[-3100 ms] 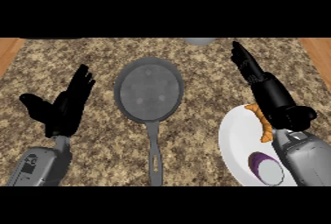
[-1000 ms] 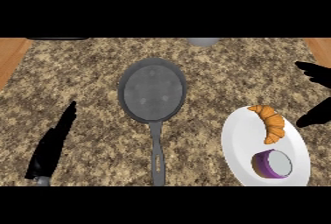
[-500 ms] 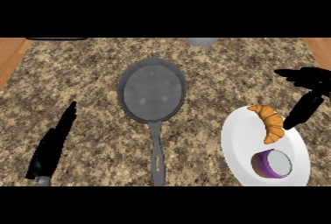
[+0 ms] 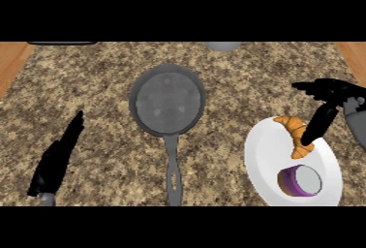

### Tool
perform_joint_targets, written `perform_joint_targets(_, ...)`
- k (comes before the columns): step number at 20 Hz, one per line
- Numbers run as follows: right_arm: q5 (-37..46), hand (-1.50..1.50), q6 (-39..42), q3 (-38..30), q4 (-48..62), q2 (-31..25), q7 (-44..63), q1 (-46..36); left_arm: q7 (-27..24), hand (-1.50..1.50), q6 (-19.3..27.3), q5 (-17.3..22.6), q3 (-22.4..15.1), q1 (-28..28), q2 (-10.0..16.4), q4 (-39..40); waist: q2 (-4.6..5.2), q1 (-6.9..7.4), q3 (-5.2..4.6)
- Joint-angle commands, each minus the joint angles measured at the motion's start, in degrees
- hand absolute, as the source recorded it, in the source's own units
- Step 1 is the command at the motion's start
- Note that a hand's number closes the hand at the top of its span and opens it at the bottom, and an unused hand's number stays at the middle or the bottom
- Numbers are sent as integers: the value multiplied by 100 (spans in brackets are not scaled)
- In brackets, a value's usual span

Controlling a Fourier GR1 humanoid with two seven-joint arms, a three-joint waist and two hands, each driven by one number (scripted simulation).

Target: Pick the croissant from the plate and place it in the pan

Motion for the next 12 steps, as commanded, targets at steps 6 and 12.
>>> perform_joint_targets(6, 645, -150, 173, -28, 212, 261, 106, 186, -249, 0, -311, -52, 238, 197, -70, 73, 1, -3, 1)
perform_joint_targets(12, 902, -150, 246, -153, 138, 372, -54, 582, 221, 0, -388, -144, 335, 374, -99, -495, -4, -13, 2)
